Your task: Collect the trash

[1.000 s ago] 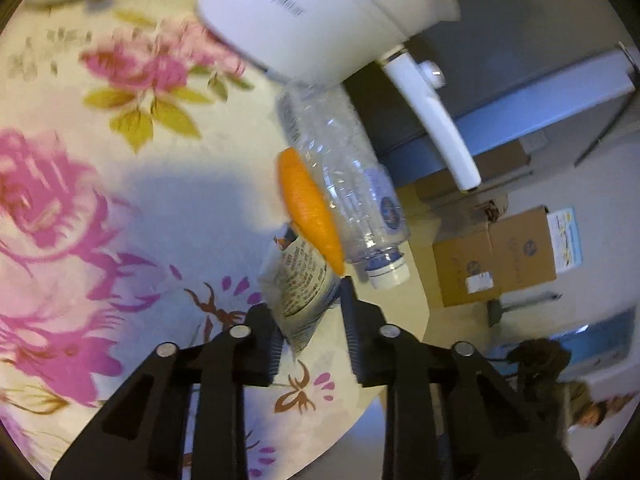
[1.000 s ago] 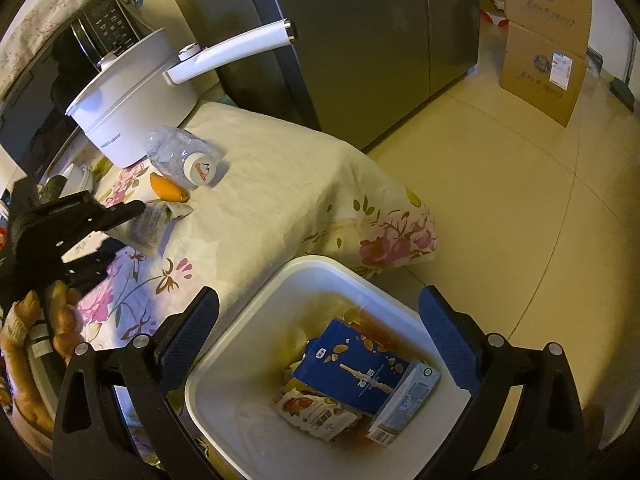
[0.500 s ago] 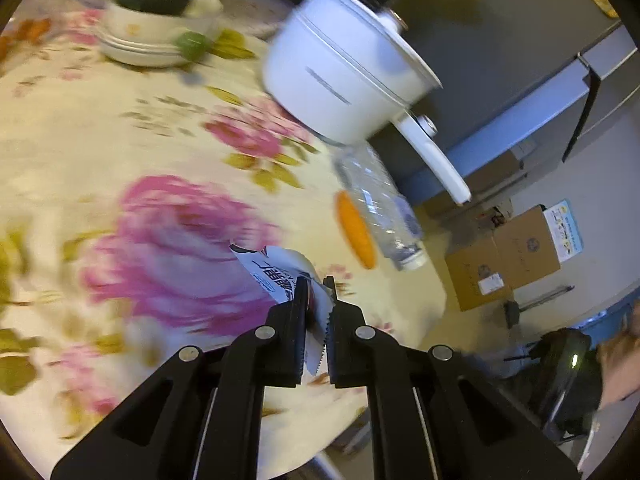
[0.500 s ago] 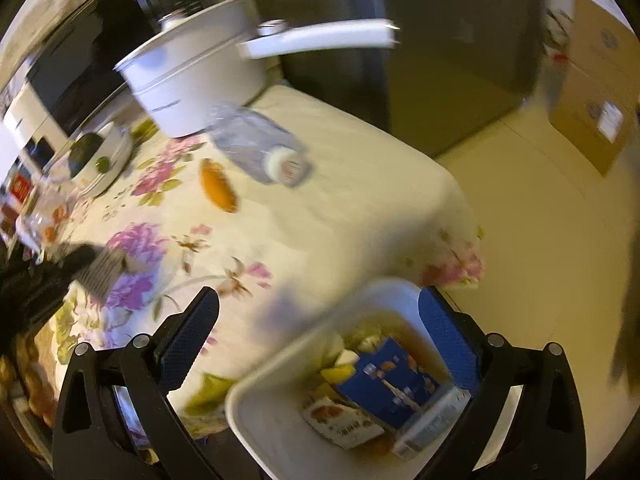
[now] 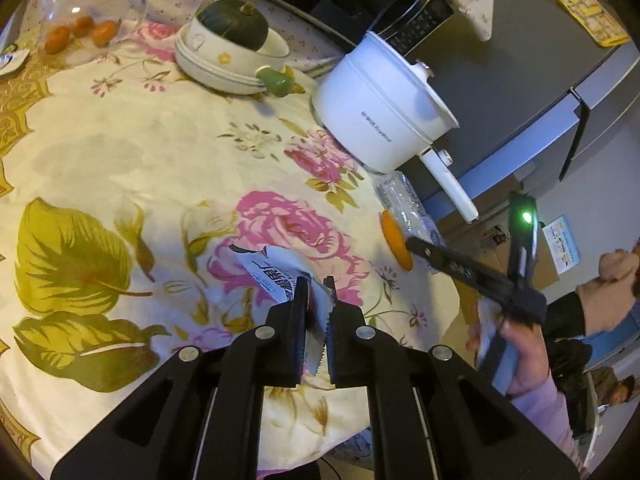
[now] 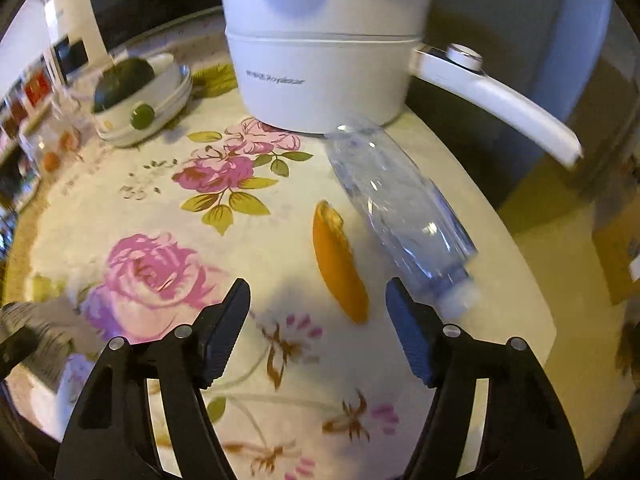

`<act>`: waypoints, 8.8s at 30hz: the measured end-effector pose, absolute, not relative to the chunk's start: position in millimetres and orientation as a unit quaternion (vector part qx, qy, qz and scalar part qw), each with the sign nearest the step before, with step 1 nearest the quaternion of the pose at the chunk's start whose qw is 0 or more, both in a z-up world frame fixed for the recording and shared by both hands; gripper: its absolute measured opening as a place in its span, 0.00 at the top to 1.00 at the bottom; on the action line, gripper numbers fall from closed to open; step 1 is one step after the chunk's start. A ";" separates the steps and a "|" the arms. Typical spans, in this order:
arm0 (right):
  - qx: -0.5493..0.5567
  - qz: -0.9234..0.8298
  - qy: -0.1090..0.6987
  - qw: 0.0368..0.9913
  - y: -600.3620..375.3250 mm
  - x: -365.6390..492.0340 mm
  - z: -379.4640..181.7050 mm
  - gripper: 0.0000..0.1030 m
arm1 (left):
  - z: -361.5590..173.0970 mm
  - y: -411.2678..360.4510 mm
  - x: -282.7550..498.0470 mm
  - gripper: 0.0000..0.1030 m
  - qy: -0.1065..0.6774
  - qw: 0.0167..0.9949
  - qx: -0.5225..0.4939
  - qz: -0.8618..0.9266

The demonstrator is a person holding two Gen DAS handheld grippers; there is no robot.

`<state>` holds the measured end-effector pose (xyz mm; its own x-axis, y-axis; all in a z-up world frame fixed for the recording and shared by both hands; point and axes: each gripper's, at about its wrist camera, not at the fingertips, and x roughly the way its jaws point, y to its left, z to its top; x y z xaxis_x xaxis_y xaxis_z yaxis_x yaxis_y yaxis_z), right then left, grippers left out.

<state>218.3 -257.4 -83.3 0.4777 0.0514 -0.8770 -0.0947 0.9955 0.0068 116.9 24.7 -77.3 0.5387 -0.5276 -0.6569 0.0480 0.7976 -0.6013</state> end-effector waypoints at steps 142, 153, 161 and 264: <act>0.019 -0.111 0.446 0.888 -361.2 68.7 -37.6 0.07 | -63.9 -119.5 77.5 0.26 0.499 0.859 -0.015 -0.112; -0.057 -0.063 0.457 0.886 -310.6 184.8 -31.0 0.07 | -90.1 -47.1 97.5 0.26 0.512 0.850 -0.089 -0.085; -0.095 -0.027 0.503 0.859 -277.4 256.2 -62.4 0.07 | -88.5 -29.5 103.7 0.26 0.509 0.848 -0.114 -0.098; 0.093 -0.178 0.392 0.898 -372.9 0.4 -40.4 0.08 | -17.4 -118.2 38.9 0.26 0.432 0.885 -0.040 -0.167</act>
<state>0.4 -372.9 -40.4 0.6288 -0.2462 -0.7376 0.3926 0.9193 0.0278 38.9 -118.2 -17.4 0.5704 -0.3303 -0.7521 0.2611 0.9410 -0.2153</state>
